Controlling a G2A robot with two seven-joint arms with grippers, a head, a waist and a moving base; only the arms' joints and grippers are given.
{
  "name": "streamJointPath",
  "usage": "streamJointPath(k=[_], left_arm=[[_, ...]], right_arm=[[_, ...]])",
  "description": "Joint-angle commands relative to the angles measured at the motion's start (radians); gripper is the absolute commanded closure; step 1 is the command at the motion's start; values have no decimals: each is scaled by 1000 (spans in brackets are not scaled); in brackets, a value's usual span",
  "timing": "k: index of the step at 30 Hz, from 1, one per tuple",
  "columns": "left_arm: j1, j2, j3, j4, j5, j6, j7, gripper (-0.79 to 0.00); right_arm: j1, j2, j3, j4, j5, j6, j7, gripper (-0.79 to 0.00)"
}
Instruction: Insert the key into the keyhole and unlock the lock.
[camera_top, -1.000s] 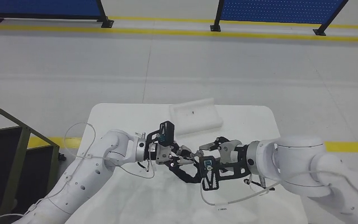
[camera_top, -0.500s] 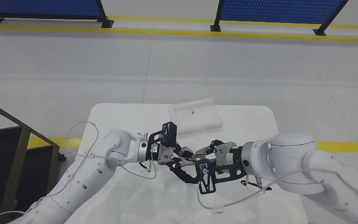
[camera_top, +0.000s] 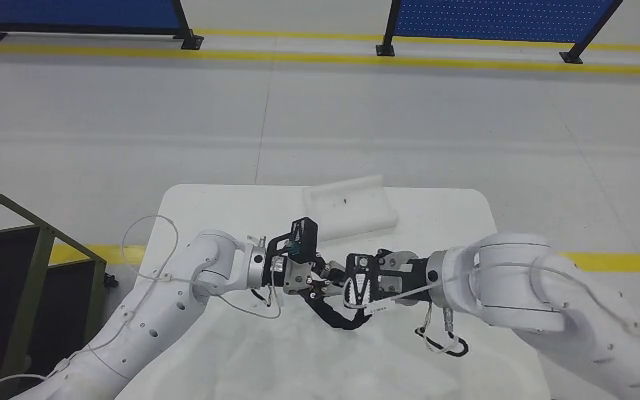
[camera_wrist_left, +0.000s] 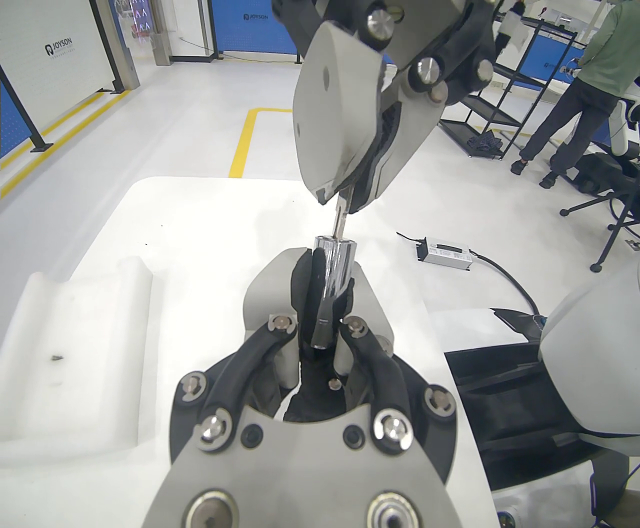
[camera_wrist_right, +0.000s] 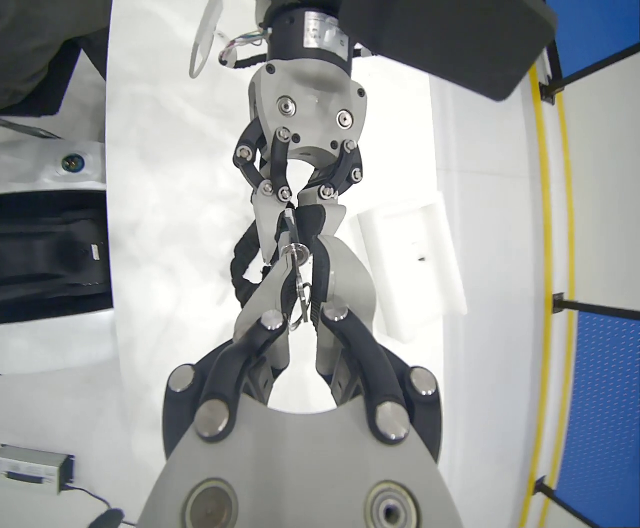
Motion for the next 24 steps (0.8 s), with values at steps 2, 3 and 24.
streamJointPath(k=[2,3,24], left_arm=[[2,-1,-6,1,21,0,14,0],[4,-2,-7,2,27,0,19,0],[48,-18,-77,-11,218,47,121,0]], right_arm=[[-4,-4,9,0,52,106,6,0],[-6,-4,12,1,61,142,18,0],[-14,-42,-2,-20,113,489,20,-785]])
